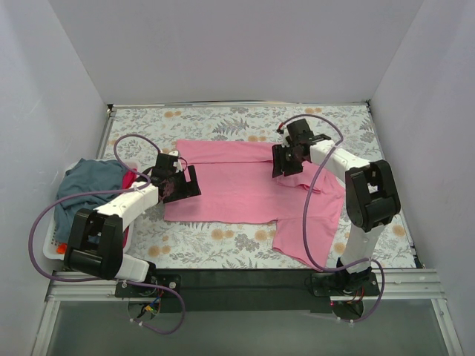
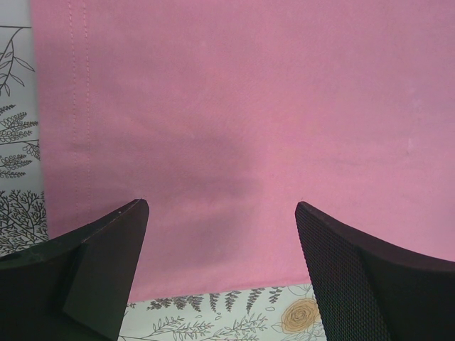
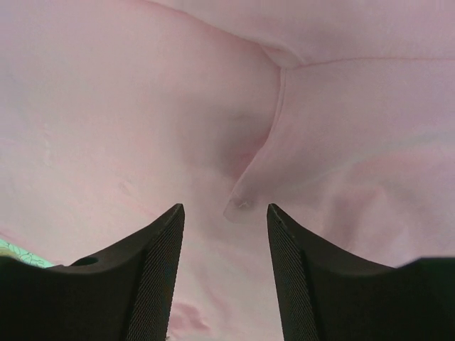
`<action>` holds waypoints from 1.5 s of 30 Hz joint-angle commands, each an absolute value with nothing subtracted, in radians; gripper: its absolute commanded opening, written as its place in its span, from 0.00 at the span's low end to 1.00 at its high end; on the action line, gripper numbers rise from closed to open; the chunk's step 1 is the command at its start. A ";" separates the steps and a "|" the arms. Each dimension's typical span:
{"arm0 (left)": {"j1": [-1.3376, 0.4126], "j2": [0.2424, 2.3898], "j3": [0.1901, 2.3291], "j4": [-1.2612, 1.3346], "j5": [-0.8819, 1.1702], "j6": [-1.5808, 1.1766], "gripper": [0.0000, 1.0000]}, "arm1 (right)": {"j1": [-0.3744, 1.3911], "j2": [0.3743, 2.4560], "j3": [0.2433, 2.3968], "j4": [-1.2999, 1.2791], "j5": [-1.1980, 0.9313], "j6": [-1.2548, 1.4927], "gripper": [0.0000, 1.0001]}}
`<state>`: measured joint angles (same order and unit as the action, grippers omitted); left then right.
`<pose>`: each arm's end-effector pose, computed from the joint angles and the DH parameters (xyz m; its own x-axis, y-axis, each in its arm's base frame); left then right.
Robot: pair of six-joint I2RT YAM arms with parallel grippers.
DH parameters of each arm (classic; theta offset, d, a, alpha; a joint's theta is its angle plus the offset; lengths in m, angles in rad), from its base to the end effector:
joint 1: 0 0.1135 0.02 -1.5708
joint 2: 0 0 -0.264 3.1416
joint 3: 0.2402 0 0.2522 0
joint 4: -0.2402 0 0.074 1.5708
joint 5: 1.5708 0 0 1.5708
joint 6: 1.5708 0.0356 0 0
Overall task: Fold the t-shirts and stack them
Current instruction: Fold the tshirt
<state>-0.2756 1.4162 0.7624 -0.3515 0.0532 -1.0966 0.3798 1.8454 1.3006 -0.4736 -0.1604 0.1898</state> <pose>0.2583 -0.0750 0.1805 -0.6371 -0.7431 -0.2047 -0.5862 0.6396 -0.4972 0.3596 0.1497 0.1991 -0.8601 -0.1428 -0.4897 -0.2867 0.9294 0.2325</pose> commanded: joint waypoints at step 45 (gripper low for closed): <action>-0.109 2.312 1.683 -0.353 0.083 -1.213 0.56 | -0.268 2.301 1.650 -0.087 -0.505 0.414 0.35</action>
